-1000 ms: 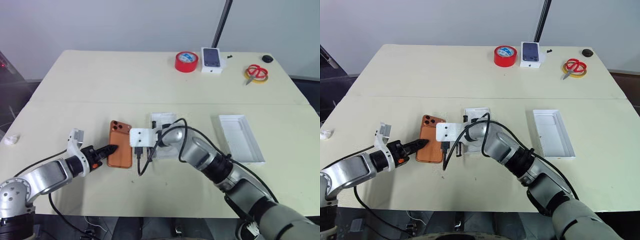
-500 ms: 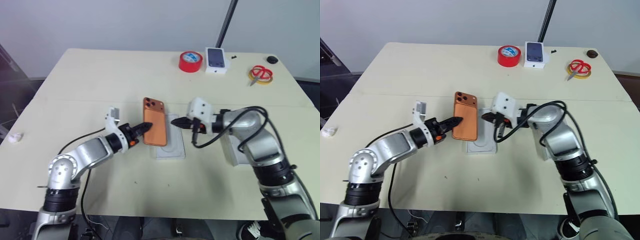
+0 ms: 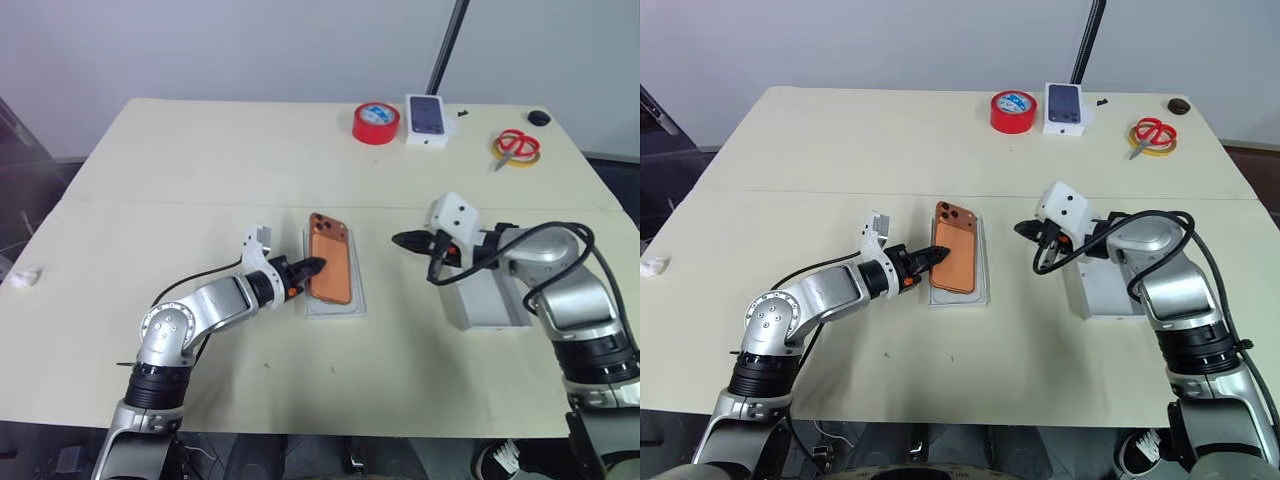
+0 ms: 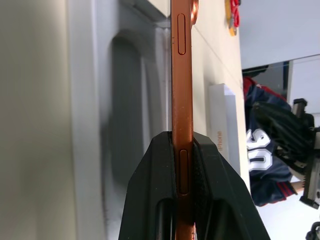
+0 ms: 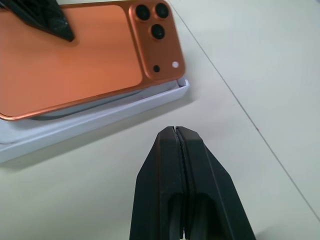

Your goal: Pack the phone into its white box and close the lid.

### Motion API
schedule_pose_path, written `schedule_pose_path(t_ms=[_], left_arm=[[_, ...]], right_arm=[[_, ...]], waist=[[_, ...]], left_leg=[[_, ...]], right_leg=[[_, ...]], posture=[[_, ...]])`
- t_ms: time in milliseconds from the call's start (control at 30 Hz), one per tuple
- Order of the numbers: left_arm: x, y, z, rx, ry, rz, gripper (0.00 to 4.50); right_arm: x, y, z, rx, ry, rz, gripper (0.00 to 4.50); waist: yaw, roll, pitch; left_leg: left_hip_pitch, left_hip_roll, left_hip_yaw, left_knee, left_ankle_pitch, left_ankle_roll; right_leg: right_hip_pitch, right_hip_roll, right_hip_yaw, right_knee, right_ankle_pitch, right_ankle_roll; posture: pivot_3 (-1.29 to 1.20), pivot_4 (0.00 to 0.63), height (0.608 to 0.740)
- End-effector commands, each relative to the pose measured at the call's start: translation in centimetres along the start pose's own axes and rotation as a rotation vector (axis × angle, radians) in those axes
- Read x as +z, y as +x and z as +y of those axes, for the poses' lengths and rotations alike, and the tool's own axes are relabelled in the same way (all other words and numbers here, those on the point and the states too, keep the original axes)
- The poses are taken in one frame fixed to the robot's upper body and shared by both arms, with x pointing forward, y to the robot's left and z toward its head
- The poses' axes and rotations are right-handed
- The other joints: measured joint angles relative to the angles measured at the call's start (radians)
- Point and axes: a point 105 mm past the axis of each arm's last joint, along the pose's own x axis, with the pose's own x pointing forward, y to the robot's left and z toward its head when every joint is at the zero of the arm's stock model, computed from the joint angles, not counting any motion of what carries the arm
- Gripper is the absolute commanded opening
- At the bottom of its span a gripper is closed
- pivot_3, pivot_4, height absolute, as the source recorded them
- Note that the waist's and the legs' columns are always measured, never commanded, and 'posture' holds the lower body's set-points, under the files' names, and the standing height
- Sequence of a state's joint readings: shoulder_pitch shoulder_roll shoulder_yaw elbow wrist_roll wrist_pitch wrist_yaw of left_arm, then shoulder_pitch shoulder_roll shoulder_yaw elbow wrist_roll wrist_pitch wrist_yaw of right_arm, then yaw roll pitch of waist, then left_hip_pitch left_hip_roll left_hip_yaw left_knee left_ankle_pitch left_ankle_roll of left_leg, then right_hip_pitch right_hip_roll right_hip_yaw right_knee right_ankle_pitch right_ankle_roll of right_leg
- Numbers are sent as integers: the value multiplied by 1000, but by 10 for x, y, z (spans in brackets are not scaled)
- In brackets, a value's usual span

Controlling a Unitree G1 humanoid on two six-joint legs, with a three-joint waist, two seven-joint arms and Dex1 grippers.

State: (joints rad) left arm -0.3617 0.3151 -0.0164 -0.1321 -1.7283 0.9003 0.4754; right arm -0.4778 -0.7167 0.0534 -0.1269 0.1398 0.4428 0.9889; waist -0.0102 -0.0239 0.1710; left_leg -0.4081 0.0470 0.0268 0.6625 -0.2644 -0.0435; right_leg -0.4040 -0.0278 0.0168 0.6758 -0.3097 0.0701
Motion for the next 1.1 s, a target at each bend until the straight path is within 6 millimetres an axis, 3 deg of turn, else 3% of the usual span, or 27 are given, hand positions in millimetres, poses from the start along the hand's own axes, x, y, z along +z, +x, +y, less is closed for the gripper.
schedule_pose_path(t_ms=[33, 67, 167, 367, 400, 700, 800, 1033, 1100], left_arm=[[-1, -2, -12, -42, 28, -1, 61], [-3, -2, -13, -52, 25, 3, 61], [-8, -4, -17, -73, 33, 19, 1219], [-8, -27, -8, -64, 47, 5, 4276], [-6, -31, -7, -64, 53, 0, 4421], [32, -65, 2, 25, 230, -86, 4421], [45, -70, 6, 98, 390, -110, 3569], [38, -50, 29, 239, 726, 3, 112], [36, -41, 31, 235, 733, 19, 112]], right_arm=[[10, 0, -6, -20, -45, -28, 0], [11, 2, -6, -18, -50, -29, 0], [10, 5, -7, -14, -63, -23, 0], [7, 7, -6, -8, -79, -11, 0], [7, 7, -6, -7, -80, -11, 0], [3, 10, -9, -4, -118, 36, 0], [-5, 12, -9, 5, -137, 84, 0], [-25, 25, 1, 14, -206, 212, 0], [-25, 29, 6, 24, -215, 217, 0]], waist=[[0, 0, 0], [0, 0, 0], [0, 0, 0], [-2, 0, 0], [-2, 0, 0], [1, 0, 0], [1, 0, 0], [-1, 1, 0], [0, 1, 0]], left_leg=[[0, 0, 0, 0, 0, 0], [0, 0, 0, 0, 0, 0], [0, 0, 0, 0, 0, 0], [0, 1, 0, 0, 0, 0], [0, 1, 0, 0, 0, 0], [0, 1, 0, 0, 0, 0], [0, 0, 0, 0, 0, 0], [0, -1, 1, -1, 0, 0], [0, -1, 1, -1, 0, 0]], right_leg=[[0, 0, 0, 0, 0, 0], [0, 0, 0, 0, 0, 0], [0, 0, 0, 0, 0, 0], [0, 0, 0, 0, 0, 0], [0, 0, 0, 0, 0, 0], [0, -1, 0, 0, 0, 0], [0, -1, 0, 0, 0, 0], [0, 0, 0, -1, 0, 0], [0, 0, 0, -1, 0, 0]], posture=[[0, 150, 732], [0, 150, 732], [0, 150, 732], [0, 150, 732], [0, 150, 732], [0, 150, 732], [0, 150, 732], [0, 150, 732], [0, 150, 732]])
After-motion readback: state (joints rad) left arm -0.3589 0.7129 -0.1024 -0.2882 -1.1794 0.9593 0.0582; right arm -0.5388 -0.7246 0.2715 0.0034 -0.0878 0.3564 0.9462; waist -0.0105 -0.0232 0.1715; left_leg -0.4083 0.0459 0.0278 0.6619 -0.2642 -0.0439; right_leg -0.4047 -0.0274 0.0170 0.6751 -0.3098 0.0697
